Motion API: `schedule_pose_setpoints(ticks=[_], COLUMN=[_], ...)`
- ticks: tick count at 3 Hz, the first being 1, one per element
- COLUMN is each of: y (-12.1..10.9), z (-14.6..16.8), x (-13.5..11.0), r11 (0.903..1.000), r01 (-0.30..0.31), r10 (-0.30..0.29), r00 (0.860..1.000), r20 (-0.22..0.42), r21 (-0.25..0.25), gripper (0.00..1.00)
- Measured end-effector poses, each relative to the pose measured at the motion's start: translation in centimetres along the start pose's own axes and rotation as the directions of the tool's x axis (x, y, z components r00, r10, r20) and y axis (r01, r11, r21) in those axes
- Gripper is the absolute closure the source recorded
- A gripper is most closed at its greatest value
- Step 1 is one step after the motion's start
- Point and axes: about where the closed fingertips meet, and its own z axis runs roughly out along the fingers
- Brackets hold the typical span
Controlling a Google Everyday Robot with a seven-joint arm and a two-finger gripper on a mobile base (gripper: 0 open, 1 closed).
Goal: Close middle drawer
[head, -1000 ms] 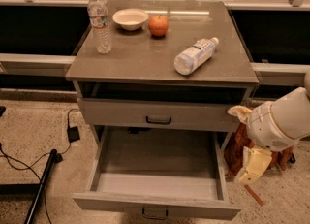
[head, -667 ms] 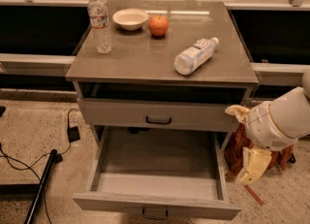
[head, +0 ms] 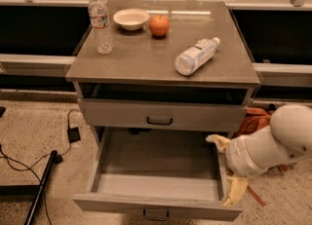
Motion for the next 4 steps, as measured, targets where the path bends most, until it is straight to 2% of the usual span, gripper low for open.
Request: schedule_pose_setpoints(ticks=[1,2,3,4], y=[2.3,2.5,2.5,3.8], z=[4.4,4.9,5.2,8.1], x=[1.2,1.2,1.3,2.5], r11=[0.9917,0.9857,0.9860,0.9878], r01=[0.126,0.166,0.164,0.144], r10=[-0.125,-0.164,-0.161,-0.139], r00=[0.990,0.984,0.984,0.988], r20=[0.058,0.067,0.082,0.074], r21=[-0.025,-0.028,-0.033,-0.059], gripper=[0.00,0.00,0.00,0.14])
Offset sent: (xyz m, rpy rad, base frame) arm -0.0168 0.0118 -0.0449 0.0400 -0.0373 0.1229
